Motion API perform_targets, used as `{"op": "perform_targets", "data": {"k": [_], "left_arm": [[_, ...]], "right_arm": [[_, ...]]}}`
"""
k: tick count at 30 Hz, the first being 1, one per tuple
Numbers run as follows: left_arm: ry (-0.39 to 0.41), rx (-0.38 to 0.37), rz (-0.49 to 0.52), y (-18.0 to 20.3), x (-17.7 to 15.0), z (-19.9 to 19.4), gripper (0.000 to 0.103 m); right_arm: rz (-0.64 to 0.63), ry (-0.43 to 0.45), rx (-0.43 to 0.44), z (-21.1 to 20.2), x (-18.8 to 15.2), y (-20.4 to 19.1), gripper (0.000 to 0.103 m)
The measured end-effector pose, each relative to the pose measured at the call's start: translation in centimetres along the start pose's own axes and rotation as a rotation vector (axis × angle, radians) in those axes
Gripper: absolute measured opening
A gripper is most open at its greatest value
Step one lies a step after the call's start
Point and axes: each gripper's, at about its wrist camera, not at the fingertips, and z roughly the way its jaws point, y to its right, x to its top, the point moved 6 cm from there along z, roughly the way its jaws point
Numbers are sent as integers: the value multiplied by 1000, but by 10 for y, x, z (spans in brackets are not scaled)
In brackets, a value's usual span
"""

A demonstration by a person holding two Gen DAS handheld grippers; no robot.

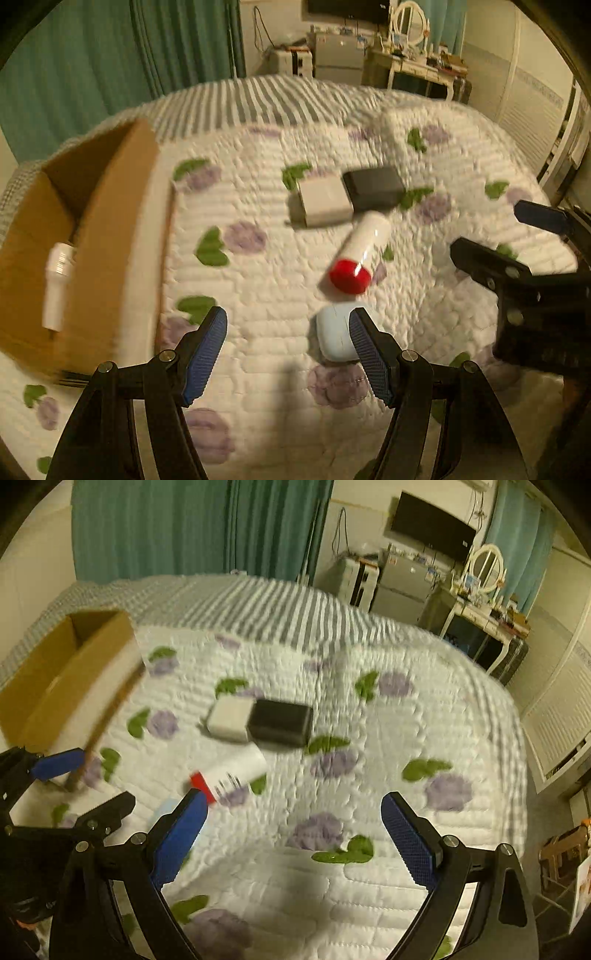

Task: Organize rigid objects
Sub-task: 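Grasp the light blue earbud case with the left tool, then grasp the white tube with red cap with the right tool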

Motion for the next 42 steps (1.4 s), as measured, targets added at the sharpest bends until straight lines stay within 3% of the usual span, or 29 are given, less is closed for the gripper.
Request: {"op": "perform_targets", "data": {"k": [7,10,13,14,15,18,27,31,39,42], "left_arm": [[-60,-94,12,26,-16,35,71],[-78,-92,38,35,-19,49,71],[-83,-114,25,34,-21,57,68],[-80,-120,25,33,-21,57,57],[-77,-128,29,33,-20,56,52],[-77,-139,33,30,-18,54,52],[-5,-43,14,-8,12,37,52],[11,-12,-3,-25,28,39,52],[5,17,10,-35,36,53,52],[-1,9,18,-34,32,56,52]], "right_arm": [[86,-61,39,38,-8,22,95],[103,-63,52,44,-7,28,95],[112,-74,68,49,-8,30,95],[114,-78,76,51,-7,30,95],[114,-80,79,52,-7,31,95],[98,-90,81,57,-5,27,95],[15,-130,66,66,2,2,95],[10,-162,81,74,8,-11,88],[162,-302,225,114,15,-35,77],[172,-351,229,128,13,-43,76]]}}
